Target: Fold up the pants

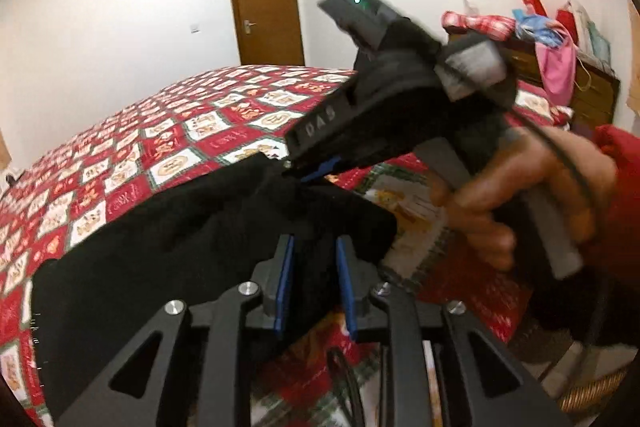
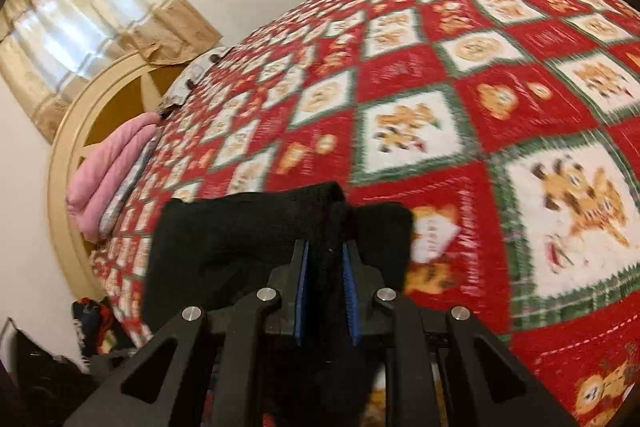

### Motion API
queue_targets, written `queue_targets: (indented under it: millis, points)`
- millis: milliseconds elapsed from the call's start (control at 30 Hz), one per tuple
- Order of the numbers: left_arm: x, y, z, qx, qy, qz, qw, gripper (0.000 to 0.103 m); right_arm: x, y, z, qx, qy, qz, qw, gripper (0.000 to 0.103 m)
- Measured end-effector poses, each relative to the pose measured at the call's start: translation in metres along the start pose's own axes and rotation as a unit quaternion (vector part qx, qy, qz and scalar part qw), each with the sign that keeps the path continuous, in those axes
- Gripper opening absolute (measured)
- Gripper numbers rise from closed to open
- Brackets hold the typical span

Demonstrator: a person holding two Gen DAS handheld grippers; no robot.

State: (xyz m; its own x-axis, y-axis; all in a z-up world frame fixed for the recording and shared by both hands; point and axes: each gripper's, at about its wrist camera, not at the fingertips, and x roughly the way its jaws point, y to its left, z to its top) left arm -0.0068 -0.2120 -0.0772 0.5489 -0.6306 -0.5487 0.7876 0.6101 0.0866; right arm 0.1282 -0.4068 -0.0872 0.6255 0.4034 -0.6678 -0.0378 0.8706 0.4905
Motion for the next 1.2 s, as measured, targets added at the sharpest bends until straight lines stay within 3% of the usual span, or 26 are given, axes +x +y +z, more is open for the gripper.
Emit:
queue_targets:
  millis: [33, 100, 267, 367, 467, 500, 533, 567, 600, 633, 800, 867, 933, 1033, 1200]
  points:
    - [-0.005, 0.002, -0.001, 0.001, -0.002, -0.002, 1.0000, 0.025, -0.001, -0.003, 0.000, 0.007, -0.008, -0.002, 1.000, 0.017]
    - [-0.020, 0.018, -0.005, -0.015, -0.007, -0.005, 0.9998, 0.026, -0.011, -0.003, 0.001, 0.009, -0.027, -0.015, 0.999, 0.002]
    - [-0.043, 0.061, -0.014, -0.052, -0.018, 0.033, 0.9980, 0.031, -0.030, -0.010, 0.003, 0.009, -0.032, -0.036, 0.999, 0.001]
    - [-0.058, 0.093, -0.021, -0.082, -0.021, 0.063, 0.9945, 0.035, -0.048, -0.008, -0.006, 0.046, -0.055, 0.020, 0.997, 0.001]
    - [-0.066, 0.115, -0.031, -0.105, -0.020, 0.102, 0.9889, 0.048, -0.063, 0.006, -0.018, 0.061, -0.077, 0.074, 0.992, 0.004]
    - [-0.067, 0.122, -0.035, -0.118, -0.016, 0.107, 0.9871, 0.049, -0.064, 0.014, -0.022, 0.055, -0.080, 0.083, 0.992, 0.008]
    - [-0.066, 0.128, -0.037, -0.133, -0.011, 0.109, 0.9850, 0.049, -0.061, 0.021, -0.023, 0.049, -0.077, 0.080, 0.993, 0.028]
    - [-0.066, 0.133, -0.039, -0.149, -0.006, 0.111, 0.9826, 0.049, -0.057, 0.026, -0.025, 0.042, -0.073, 0.070, 0.994, 0.062]
    - [-0.068, 0.136, -0.043, -0.162, -0.004, 0.114, 0.9802, 0.049, -0.051, 0.031, -0.026, 0.033, -0.075, 0.052, 0.995, 0.073]
    - [-0.069, 0.140, -0.045, -0.171, -0.004, 0.118, 0.9782, 0.049, -0.047, 0.034, -0.028, 0.028, -0.084, 0.041, 0.995, 0.077]
    - [-0.085, 0.154, -0.056, -0.178, -0.013, 0.146, 0.9730, 0.054, -0.020, 0.045, -0.039, -0.002, -0.055, -0.025, 0.998, 0.075]
    - [-0.088, 0.159, -0.063, -0.181, -0.008, 0.159, 0.9705, 0.056, -0.013, 0.053, -0.050, -0.032, -0.045, -0.044, 0.998, 0.052]
    - [-0.088, 0.166, -0.073, -0.195, 0.003, 0.161, 0.9675, 0.056, -0.006, 0.065, -0.057, -0.081, -0.035, -0.099, 0.991, 0.042]
    - [-0.088, 0.173, -0.081, -0.212, 0.014, 0.162, 0.9636, 0.056, -0.010, 0.068, -0.056, -0.081, -0.033, -0.101, 0.991, 0.025]
    - [-0.099, 0.178, -0.083, -0.212, 0.004, 0.176, 0.9613, 0.056, -0.033, 0.075, -0.058, -0.094, -0.041, -0.120, 0.988, 0.021]
